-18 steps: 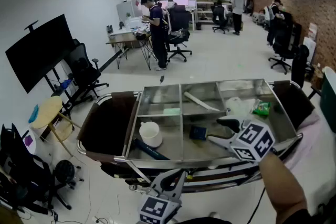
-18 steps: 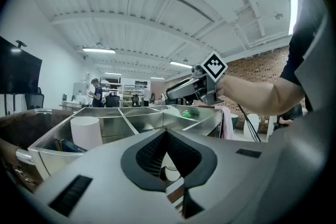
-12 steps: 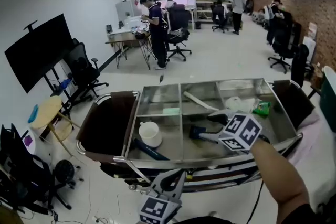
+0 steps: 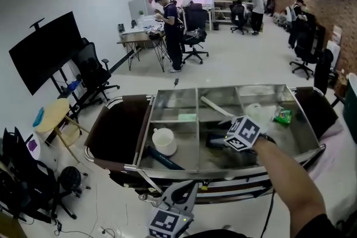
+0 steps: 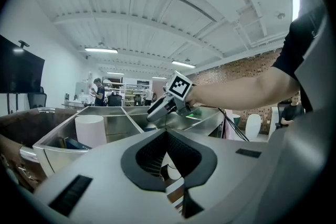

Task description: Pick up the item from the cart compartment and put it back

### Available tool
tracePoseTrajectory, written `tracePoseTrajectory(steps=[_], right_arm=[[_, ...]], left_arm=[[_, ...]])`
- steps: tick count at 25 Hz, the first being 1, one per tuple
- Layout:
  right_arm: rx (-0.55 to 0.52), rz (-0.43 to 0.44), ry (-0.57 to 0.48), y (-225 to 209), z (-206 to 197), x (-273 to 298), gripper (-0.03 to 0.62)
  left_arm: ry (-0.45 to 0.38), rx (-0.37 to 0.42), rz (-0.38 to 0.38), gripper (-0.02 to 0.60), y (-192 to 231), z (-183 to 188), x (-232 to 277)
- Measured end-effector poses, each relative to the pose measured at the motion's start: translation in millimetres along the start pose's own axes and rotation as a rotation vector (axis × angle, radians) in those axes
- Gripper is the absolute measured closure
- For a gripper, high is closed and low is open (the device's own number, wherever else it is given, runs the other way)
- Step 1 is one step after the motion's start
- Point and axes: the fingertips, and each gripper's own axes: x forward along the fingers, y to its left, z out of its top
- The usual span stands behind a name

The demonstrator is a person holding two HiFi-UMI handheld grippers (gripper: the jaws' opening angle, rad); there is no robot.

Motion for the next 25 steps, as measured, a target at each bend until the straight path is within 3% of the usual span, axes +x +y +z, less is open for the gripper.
tracePoseTrajectory(steps=[3, 9, 19, 25], right_arm=[[0.017, 0.03, 0.036, -1.6, -4.4, 13.7, 0.298], [-0.046, 0.05, 0.203, -2.6, -26.5, 45.5, 0.298], [-0.022, 0.092, 0.289, -7.1, -50.8, 68.8, 0.296], [0.045, 0.129, 0.286, -7.4, -55.3, 70.8, 0.296]], left_arm=[[0.001, 0.003, 0.005, 0.581, 2.6, -0.3, -0.2], [0.002, -0.006, -0.001, 0.581, 2.4, -1.8, 0.1], [0.0, -0.009, 0.015, 0.581, 10.8, -2.0, -3.0], [0.004, -0.015, 0.012, 0.581, 11.1, -4.5, -1.2]])
